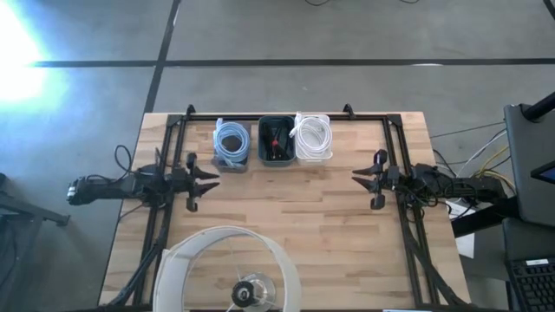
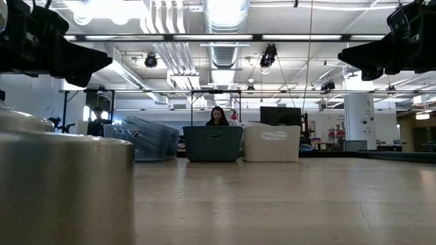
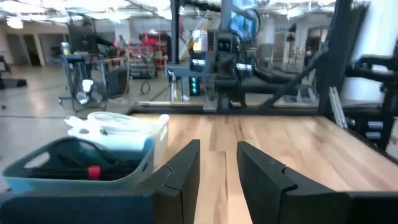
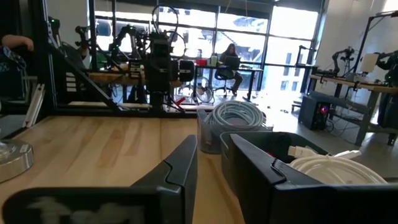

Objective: Sort HDMI cables
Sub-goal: Return to Home Position

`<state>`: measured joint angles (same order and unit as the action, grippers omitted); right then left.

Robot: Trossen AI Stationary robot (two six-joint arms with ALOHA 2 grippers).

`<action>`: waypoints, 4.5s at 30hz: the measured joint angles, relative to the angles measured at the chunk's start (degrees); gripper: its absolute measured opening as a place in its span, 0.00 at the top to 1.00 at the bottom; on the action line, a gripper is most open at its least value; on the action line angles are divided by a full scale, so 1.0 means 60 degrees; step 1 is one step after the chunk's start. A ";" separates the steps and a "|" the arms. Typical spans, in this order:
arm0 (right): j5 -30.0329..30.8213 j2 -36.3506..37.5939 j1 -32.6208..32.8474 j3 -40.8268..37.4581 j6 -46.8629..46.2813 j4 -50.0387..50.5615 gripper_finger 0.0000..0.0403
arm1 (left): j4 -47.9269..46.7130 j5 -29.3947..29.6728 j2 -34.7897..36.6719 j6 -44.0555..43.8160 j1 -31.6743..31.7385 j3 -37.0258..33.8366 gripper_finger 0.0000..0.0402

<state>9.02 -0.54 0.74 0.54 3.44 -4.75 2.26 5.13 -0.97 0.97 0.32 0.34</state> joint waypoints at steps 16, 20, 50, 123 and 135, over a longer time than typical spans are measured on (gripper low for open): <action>-0.0001 -0.0007 0.0000 0.0003 0.0000 -0.0004 0.82 | -0.0098 -0.0047 0.0010 0.0441 0.0000 0.0000 0.73; -0.0001 -0.0007 -0.0001 0.0004 0.0000 -0.0004 0.84 | -0.0098 -0.0041 0.0010 0.0245 0.0000 0.0000 0.73; -0.0001 -0.0004 0.0001 0.0001 0.0000 -0.0004 0.78 | -0.0091 -0.0027 0.0010 0.0226 0.0004 0.0000 0.73; -0.0004 -0.0007 0.0002 0.0004 0.0000 -0.0006 0.80 | -0.0091 -0.0027 0.0012 0.0228 0.0001 0.0000 0.73; -0.0004 -0.0007 0.0000 0.0004 0.0000 -0.0005 0.78 | -0.0091 -0.0027 0.0010 0.0226 0.0004 0.0000 0.73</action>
<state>9.00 -0.58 0.74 0.56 3.44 -4.79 1.72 4.97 -0.91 2.33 0.34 0.34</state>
